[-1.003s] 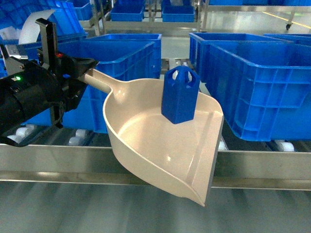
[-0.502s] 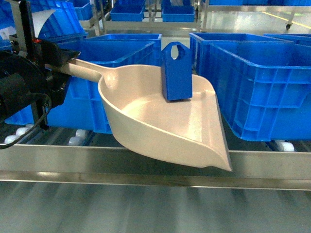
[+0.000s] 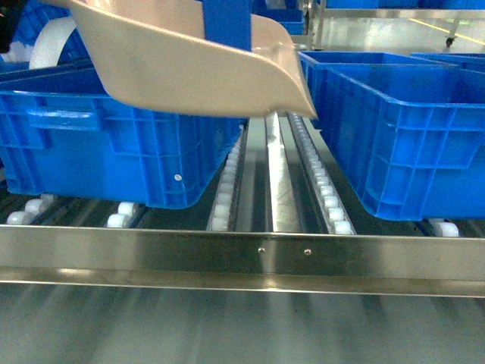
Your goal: Place part in tray to right shelf
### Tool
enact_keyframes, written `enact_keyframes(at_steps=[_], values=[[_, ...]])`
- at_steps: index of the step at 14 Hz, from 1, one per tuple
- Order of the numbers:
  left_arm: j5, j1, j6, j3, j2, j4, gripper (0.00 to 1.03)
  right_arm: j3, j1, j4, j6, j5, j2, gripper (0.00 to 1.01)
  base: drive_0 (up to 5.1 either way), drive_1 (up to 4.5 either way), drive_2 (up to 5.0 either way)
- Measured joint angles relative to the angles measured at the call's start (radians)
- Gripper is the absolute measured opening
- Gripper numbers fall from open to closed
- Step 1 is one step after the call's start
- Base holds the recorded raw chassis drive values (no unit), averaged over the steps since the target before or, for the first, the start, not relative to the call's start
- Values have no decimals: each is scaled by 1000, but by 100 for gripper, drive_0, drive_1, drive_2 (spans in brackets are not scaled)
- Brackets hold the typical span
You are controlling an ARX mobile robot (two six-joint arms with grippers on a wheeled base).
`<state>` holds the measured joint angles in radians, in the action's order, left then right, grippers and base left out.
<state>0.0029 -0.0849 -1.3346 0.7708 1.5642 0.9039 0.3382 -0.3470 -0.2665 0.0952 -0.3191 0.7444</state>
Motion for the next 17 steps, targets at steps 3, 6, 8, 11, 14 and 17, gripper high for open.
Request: enact_keyframes(at_steps=[3, 6, 8, 11, 14, 17], values=[[-138, 108, 104, 208, -37, -257, 16, 0, 0, 0, 0, 0, 0, 98, 0, 0, 0], [-305, 190, 288, 321, -52, -337, 16, 0, 0, 0, 0, 0, 0, 98, 0, 0, 0], [-344, 220, 412, 287, -81, -358, 16, 0, 0, 0, 0, 0, 0, 98, 0, 0, 0], [-339, 223, 472, 291, -90, -336, 16, 0, 0, 0, 0, 0, 0, 98, 0, 0, 0], [-335, 207, 479, 294, -90, -331, 16, 0, 0, 0, 0, 0, 0, 98, 0, 0, 0], [-369, 215, 561, 290, -115, -328, 16, 0, 0, 0, 0, 0, 0, 98, 0, 0, 0]])
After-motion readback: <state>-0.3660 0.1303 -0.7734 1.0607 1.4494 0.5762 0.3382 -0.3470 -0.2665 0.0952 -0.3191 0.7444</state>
